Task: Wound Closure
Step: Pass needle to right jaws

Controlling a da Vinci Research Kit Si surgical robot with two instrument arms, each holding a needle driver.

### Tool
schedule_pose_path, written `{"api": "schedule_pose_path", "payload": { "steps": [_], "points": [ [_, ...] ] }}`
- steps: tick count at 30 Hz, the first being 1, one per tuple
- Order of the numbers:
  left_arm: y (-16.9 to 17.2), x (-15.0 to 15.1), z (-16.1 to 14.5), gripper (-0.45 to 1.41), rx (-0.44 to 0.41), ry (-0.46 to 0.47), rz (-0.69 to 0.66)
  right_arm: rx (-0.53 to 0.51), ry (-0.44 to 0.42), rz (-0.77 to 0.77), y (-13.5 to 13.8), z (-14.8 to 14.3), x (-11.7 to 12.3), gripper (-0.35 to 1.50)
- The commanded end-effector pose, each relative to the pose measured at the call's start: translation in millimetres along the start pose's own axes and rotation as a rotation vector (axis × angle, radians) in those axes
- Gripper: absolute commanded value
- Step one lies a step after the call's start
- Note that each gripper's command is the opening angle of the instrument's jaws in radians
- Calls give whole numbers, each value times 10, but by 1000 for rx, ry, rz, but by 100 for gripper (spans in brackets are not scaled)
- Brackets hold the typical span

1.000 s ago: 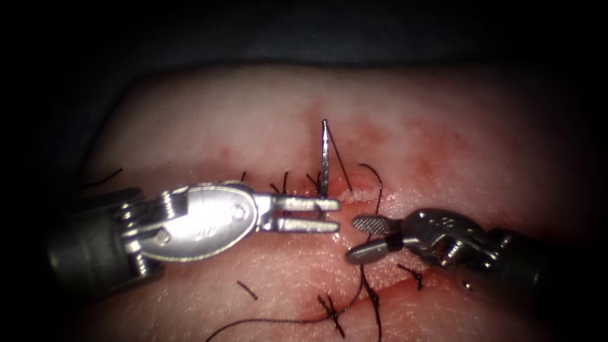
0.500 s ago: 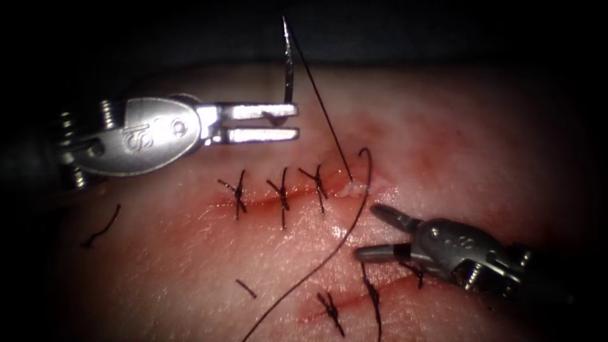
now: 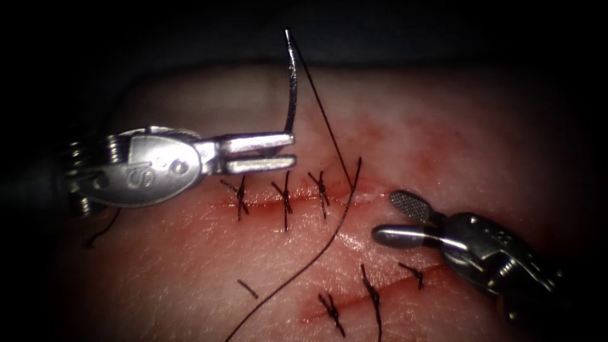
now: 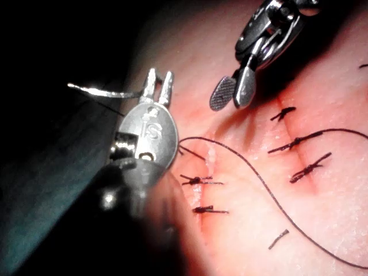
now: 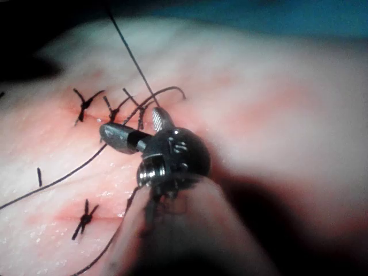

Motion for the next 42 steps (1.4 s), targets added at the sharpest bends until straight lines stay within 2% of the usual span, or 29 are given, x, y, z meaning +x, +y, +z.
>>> {"api": "schedule_pose_path", "payload": {
  "steps": [1, 8, 15, 17, 18, 19, 20, 24, 28, 34, 36, 39, 42],
  "points": [
    [-3, -3, 8, -45, -5, -1, 2, -6, -12, 7, -2, 22, -9, 142],
    [10, -23, 3, -45, -15, -5, -15, -19, -57, 62, -2, 56, -46, 143],
    [12, -30, 4, -45, -12, -10, -20, -3, -62, 67, -9, 63, -47, 137],
    [13, -30, 5, -45, -12, -10, -19, -5, -60, 69, -15, 68, -47, 113],
    [14, -30, 6, -45, -11, -12, -24, -8, -60, 70, -18, 72, -47, 54],
    [15, -31, 6, -45, -10, -12, -23, -9, -58, 70, -18, 74, -47, 16],
    [15, -31, 7, -45, -10, -12, -23, -8, -52, 71, -19, 77, -47, -35],
    [16, -32, 4, -45, -17, -14, -21, -24, -51, 12, -14, 74, -46, -35],
    [16, -34, 1, -45, -16, -19, -21, -104, -118, -102, -1, 33, -37, -35],
    [16, -41, 8, -45, -19, -30, -32, -159, -164, -149, 12, -44, 12, -35],
    [19, -44, 15, -45, -24, -39, -34, -168, -134, -161, 13, -73, 43, -35],
    [26, -46, 23, -45, -38, -51, -26, -198, -138, -182, 22, -101, 77, -35],
    [29, -46, 25, -45, -47, -56, -27, -221, -172, -212, 34, -121, 92, -35]
  ]
}}
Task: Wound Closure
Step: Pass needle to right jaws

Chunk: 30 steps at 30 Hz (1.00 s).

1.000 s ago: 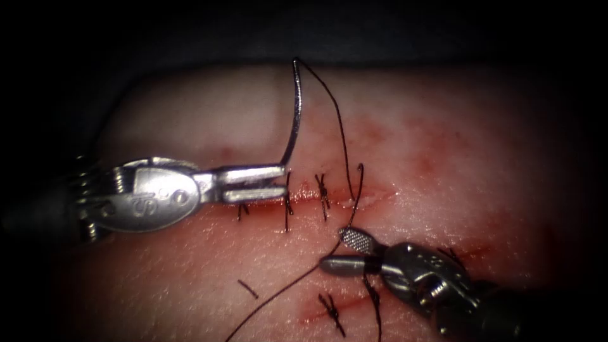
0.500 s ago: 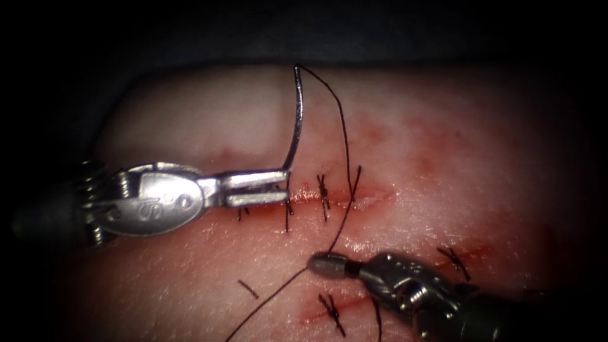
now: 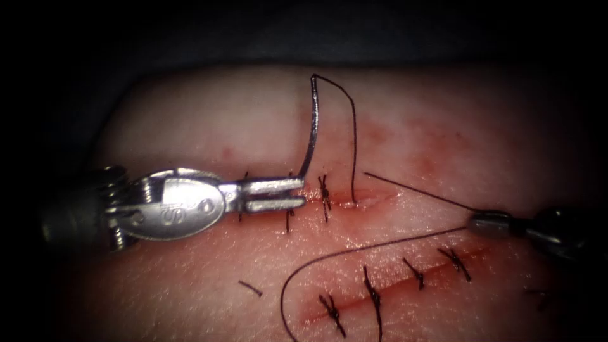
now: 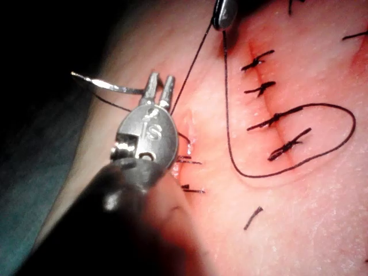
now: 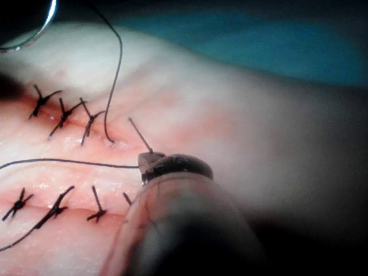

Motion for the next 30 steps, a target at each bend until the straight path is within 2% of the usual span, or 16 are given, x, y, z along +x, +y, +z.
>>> {"api": "schedule_pose_path", "payload": {
  "steps": [1, 3, 4, 5, 6, 7, 8, 9, 14, 16, 19, 22, 24, 25, 27, 30],
  "points": [
    [-6, -1, 8, -45, -2, 3, 5, -18, -33, -35, 18, -6, 14, -35],
    [-6, -1, 10, -45, -3, 8, 4, -32, -48, -25, 33, -11, 26, -35],
    [-5, -1, 13, -45, -3, 9, 5, -42, -50, -24, 40, -9, 31, -15],
    [-4, -2, 14, -45, -4, 12, 6, -44, -45, -19, 42, -5, 33, 52],
    [-2, -3, 15, -45, -3, 11, 8, -24, -33, -16, 44, -2, 34, 93],
    [-1, -5, 15, -45, -5, 14, 4, 12, -3, -17, 44, 2, 35, 120],
    [1, -7, 15, -45, -5, 15, 5, 37, 31, -14, 45, 5, 35, 135],
    [3, -12, 15, -45, -6, 16, 7, 68, 100, -7, 46, 10, 36, 146],
    [7, -28, 16, -45, -8, 16, 0, 88, 107, -30, 57, -2, 42, 146],
    [11, -39, 22, -45, -4, 14, 4, 94, 102, -144, 64, -25, 56, 146],
    [10, -44, 28, -45, 0, 5, 3, 77, 101, -244, 67, -41, 66, 143],
    [8, -46, 33, -45, 3, 2, 1, 55, 108, -422, 69, -53, 83, 141],
    [8, -45, 35, -45, 5, 1, 1, 45, 109, -468, 68, -56, 92, 136],
    [8, -43, 36, -45, 6, -1, 0, 49, 122, -344, 63, -54, 99, 136],
    [8, -41, 37, -45, 8, -2, 0, 45, 169, -226, 54, -45, 104, 138],
    [10, -41, 39, -45, 27, 1, 0, 91, 192, -53, 29, -18, 98, 140]
  ]
}}
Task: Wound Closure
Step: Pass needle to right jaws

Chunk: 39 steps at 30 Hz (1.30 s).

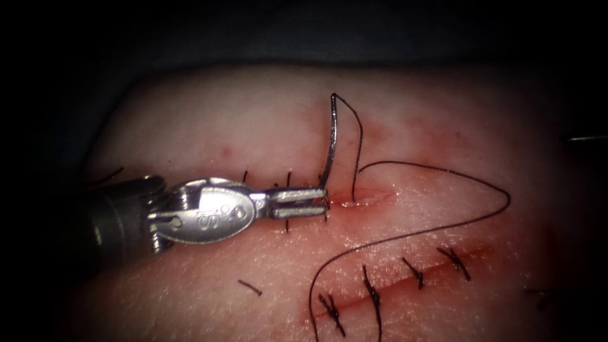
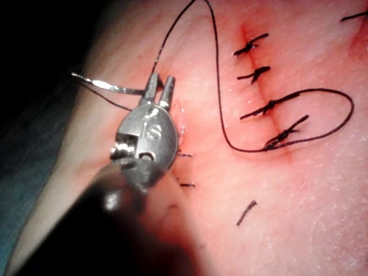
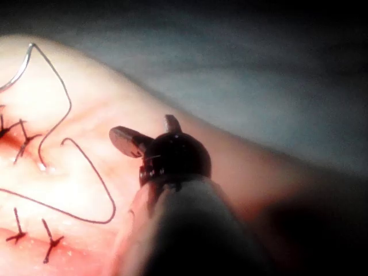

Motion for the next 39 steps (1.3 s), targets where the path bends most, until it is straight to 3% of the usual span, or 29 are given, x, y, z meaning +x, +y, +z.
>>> {"api": "schedule_pose_path", "payload": {
  "steps": [1, 6, 12, 20, 39],
  "points": [
    [-4, -2, 9, -45, 8, 2, 5, 42, 8, 73, -20, 27, -4, 140],
    [1, -9, 14, -45, 72, -18, 68, 168, 19, 310, -61, 72, -32, 140],
    [13, -14, 26, -45, 148, -42, 159, 286, -12, 457, -77, 116, -60, 136],
    [31, -19, 43, -45, 173, -76, 223, 338, -47, 481, -91, 151, -68, 128],
    [41, -6, 44, -45, 198, -110, 292, 291, -116, 471, -103, 204, -76, 133]
  ]
}}
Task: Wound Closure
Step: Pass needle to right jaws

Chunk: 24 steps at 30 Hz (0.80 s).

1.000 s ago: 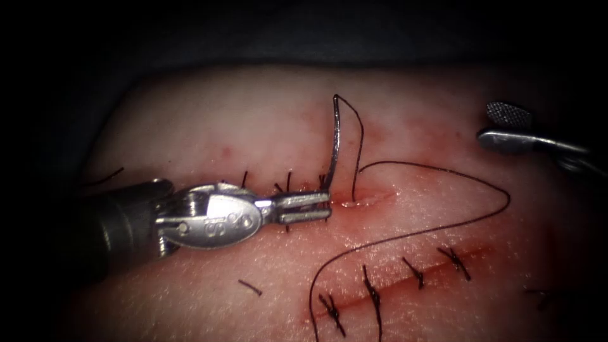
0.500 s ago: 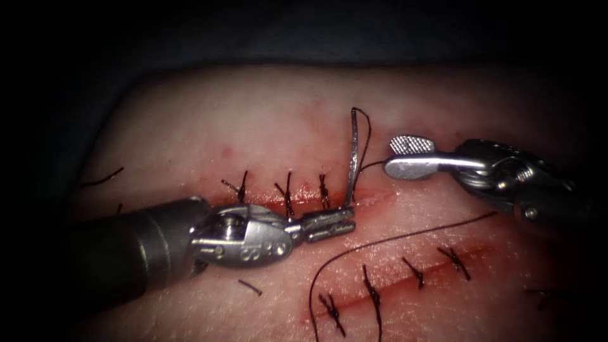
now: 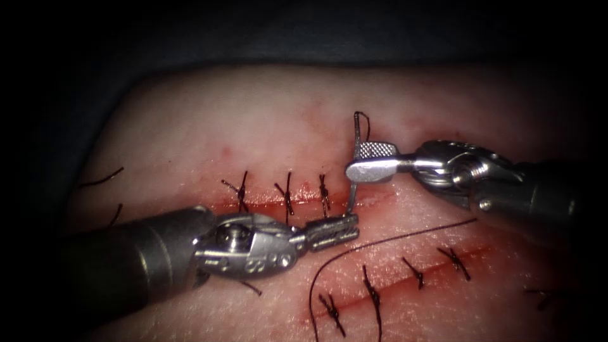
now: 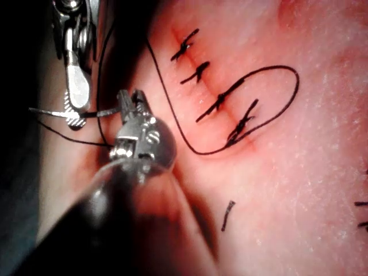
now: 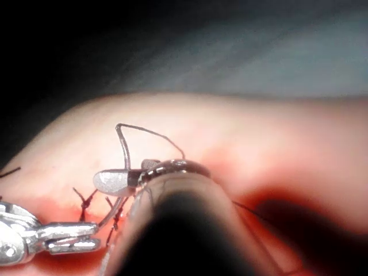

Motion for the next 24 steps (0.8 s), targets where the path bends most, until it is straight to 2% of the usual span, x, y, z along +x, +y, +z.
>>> {"api": "schedule_pose_path", "payload": {
  "steps": [1, 12, 17, 19, 20, 21, 24],
  "points": [
    [-3, 0, 9, -45, 1, 4, 1, 2, 1, -2, -2, 14, 6, 133],
    [-1, 1, 12, -45, 3, 4, 3, -10, 5, 0, -1, 23, 7, 126],
    [-1, 1, 12, -45, 3, 3, 4, -24, 6, 1, -1, 25, 7, 110],
    [-1, 1, 12, -45, 3, 3, 4, -49, 6, 2, -1, 25, 6, 71],
    [0, 1, 12, -45, 4, 3, 4, -66, 12, 3, -1, 25, 6, 9],
    [0, 2, 12, -45, 4, 3, 4, -88, 16, 4, 0, 24, 5, -35],
    [0, 2, 13, -45, 4, 2, 4, -124, 17, -17, 2, 25, 6, -35]
  ]
}}
